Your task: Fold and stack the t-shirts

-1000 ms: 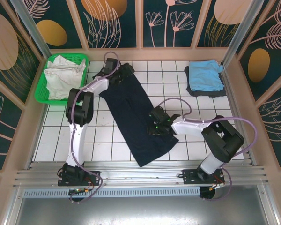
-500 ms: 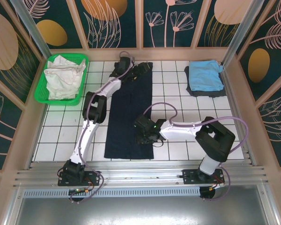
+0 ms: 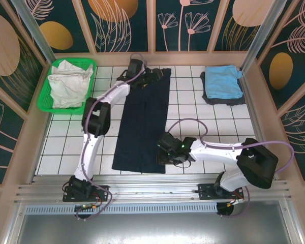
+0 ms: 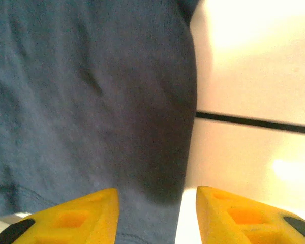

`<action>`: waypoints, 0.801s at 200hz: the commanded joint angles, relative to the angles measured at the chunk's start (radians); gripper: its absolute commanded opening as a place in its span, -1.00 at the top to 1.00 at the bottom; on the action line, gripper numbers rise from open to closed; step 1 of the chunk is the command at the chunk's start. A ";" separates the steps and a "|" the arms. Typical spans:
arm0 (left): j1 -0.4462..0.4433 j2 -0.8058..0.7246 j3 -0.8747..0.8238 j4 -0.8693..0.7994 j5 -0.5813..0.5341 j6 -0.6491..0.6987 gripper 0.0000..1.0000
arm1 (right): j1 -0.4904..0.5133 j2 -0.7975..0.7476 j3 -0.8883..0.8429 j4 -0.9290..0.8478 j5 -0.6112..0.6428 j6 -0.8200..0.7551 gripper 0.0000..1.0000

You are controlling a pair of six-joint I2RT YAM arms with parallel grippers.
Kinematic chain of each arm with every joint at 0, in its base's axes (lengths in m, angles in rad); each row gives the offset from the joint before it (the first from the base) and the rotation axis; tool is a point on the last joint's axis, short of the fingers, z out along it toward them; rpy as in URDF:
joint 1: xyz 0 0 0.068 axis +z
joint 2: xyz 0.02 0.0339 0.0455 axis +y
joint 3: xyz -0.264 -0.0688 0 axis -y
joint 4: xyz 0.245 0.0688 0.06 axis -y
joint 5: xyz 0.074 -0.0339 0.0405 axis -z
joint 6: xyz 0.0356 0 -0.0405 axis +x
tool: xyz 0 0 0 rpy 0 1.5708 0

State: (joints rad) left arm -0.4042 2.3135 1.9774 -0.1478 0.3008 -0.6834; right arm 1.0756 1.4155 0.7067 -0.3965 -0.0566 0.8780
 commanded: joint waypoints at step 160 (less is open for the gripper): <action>-0.155 -1.373 -1.517 -0.384 -0.246 -0.248 -0.08 | 0.137 0.148 0.048 -0.042 -0.122 -0.038 0.26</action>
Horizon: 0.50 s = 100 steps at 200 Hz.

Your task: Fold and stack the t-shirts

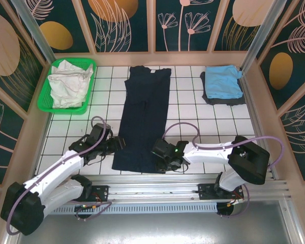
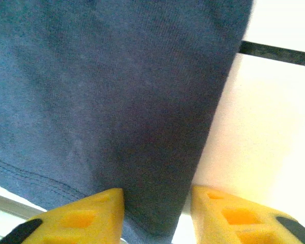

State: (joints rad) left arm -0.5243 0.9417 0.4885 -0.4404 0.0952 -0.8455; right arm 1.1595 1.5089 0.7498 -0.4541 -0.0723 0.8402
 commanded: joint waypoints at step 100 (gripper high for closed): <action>-0.238 -0.019 -0.044 -0.255 -0.090 -0.199 0.23 | 0.054 0.028 0.062 0.069 -0.146 -0.013 0.75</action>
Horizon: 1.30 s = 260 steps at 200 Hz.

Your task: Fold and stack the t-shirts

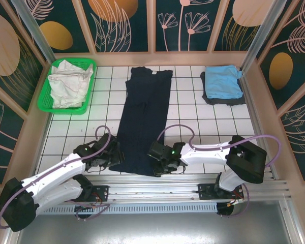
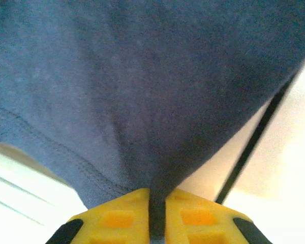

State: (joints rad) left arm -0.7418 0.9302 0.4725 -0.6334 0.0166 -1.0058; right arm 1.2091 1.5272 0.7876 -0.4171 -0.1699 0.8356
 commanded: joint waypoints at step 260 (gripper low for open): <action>-0.091 -0.034 0.030 0.016 -0.042 -0.088 1.00 | -0.142 -0.159 0.018 -0.116 0.034 -0.131 0.92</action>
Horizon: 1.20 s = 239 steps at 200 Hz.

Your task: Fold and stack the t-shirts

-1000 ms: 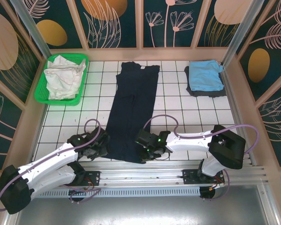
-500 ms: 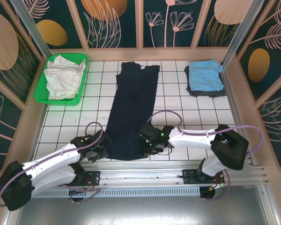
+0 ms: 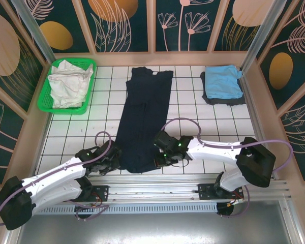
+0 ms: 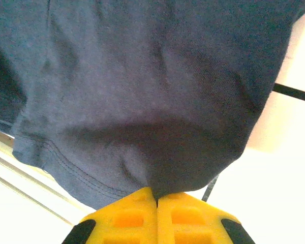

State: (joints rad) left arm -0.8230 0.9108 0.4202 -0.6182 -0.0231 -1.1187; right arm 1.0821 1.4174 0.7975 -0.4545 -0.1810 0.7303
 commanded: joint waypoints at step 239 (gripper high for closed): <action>0.406 1.170 1.234 0.035 -0.134 0.575 1.00 | -0.709 0.651 0.787 -0.106 -0.185 -0.489 0.97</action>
State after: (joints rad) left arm -0.4362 2.0251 1.5623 -0.5472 -0.1978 -0.5926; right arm 0.3882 2.0113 1.5108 -0.4992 -0.3309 0.2813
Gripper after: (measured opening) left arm 0.053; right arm 0.053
